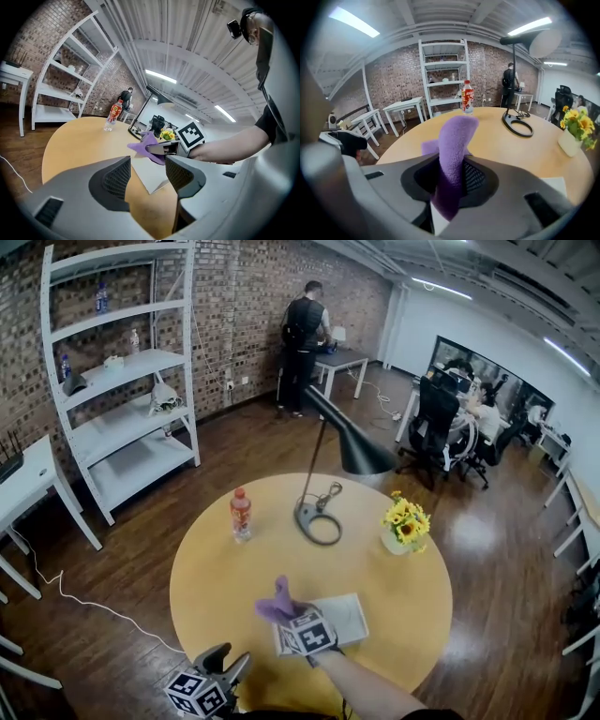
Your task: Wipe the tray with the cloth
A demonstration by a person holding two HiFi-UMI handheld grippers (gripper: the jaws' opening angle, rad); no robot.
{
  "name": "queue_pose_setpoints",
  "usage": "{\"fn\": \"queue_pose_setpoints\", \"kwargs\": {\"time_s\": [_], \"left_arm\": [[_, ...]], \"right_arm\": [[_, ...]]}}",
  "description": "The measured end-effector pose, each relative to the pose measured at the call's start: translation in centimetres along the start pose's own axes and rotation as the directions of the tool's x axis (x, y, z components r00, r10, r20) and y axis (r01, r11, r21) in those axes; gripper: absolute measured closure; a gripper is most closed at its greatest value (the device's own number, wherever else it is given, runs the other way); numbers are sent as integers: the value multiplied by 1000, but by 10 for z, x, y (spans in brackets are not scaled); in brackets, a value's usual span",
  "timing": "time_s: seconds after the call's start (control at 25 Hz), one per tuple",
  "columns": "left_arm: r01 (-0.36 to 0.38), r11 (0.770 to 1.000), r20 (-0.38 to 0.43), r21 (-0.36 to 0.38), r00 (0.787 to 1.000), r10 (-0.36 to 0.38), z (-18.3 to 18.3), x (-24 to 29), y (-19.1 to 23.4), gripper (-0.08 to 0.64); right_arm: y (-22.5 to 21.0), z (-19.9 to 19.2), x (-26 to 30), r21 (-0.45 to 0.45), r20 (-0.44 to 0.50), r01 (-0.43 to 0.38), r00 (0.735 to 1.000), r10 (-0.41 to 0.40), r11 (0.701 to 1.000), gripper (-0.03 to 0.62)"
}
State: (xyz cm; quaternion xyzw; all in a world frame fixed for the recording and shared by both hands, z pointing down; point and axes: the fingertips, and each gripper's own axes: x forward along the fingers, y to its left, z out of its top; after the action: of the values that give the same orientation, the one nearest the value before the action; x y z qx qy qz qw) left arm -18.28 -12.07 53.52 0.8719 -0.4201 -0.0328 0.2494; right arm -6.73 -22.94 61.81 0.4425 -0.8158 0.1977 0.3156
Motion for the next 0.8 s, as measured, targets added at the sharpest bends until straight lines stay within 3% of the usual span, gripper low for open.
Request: {"fn": "queue_pose_setpoints", "kwargs": {"time_s": [0.08,0.28,0.4,0.52,0.68,0.72,0.8], "left_arm": [[13,1000,-14,-3,1000,-13,-3,8,-2,336],[47,999,-29,-14,998,-47,-6,29,-5,336],[58,998,-44,-23,997,-59,-12,36,-7,336],[50,998,-49,-30,997,-52,-16,36,-4,336],[18,999,-53,-39,998,-21,-18,30,9,336],[12,999,-49,-46,999,-14,-18,29,11,336],[3,998,-38,-58,999,-5,-16,26,12,336]], "right_arm": [[-27,-21,-6,-17,-48,55,997,-56,998,494],[-79,-40,-40,-226,-70,176,978,-197,958,494],[-119,-65,-52,-153,-99,264,955,-280,952,494],[-149,-81,-69,-55,-129,309,941,-313,950,494],[-155,-84,-77,-58,-169,351,919,-356,935,494],[-151,-82,-76,-50,-167,351,920,-355,935,495],[-130,-69,-71,1,-120,297,948,-295,955,495]]}}
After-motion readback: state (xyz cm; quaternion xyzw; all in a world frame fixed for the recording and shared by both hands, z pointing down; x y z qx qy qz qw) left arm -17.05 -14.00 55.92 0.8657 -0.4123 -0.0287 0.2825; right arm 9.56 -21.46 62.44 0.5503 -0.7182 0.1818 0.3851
